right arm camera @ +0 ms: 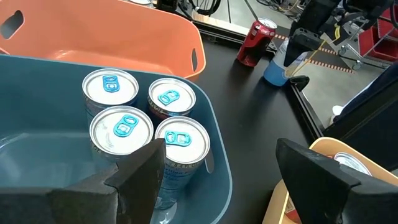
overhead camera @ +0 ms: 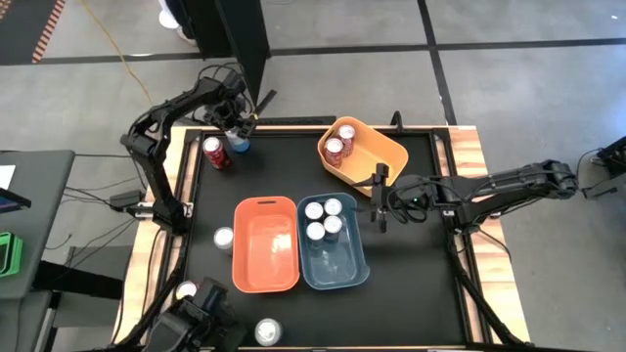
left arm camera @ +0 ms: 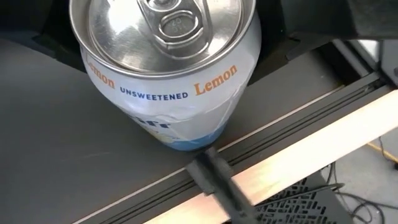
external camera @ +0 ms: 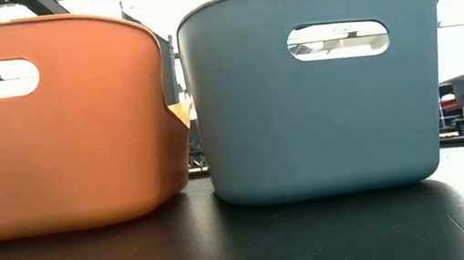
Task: Sort soda cans
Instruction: Put the top left blue and white soda can into the orange bin
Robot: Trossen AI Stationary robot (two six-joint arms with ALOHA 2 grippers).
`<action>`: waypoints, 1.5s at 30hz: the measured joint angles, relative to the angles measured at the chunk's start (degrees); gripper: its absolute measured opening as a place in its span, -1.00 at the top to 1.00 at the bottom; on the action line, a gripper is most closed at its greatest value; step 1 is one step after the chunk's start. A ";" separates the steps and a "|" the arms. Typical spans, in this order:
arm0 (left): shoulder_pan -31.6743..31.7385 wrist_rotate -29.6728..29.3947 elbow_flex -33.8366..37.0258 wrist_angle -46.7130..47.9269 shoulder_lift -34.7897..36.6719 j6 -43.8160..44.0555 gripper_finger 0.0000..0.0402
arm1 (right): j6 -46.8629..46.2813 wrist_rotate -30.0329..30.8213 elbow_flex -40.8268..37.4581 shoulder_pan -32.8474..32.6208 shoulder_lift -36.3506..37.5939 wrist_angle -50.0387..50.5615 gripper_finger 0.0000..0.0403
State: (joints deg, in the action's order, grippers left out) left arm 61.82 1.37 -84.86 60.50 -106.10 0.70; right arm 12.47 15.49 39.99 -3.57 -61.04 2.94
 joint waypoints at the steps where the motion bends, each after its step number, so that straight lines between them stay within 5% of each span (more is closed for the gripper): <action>1: -0.46 0.11 0.00 0.20 0.02 -0.08 -0.47 | 0.00 0.00 0.00 0.00 0.00 0.01 -0.60; 16: -9.79 -2.83 0.00 3.73 1.31 -5.16 -0.47 | -0.02 0.00 0.00 0.00 0.00 0.00 -0.60; 27: -15.61 -3.20 0.00 8.42 15.35 -2.61 -0.47 | -0.04 0.00 0.00 0.00 0.00 0.03 -0.60; 39: -35.97 -2.95 0.00 13.85 33.13 6.01 -0.47 | -0.04 0.00 0.00 0.00 0.00 -0.01 -0.60; 45: -48.08 -3.17 -0.04 12.15 34.74 14.38 -0.47 | -0.04 0.02 0.00 0.00 0.00 -0.20 -0.60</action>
State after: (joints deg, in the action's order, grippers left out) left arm 13.74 -1.80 -84.90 72.65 -71.35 15.09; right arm 12.43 15.51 39.99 -3.57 -61.04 2.74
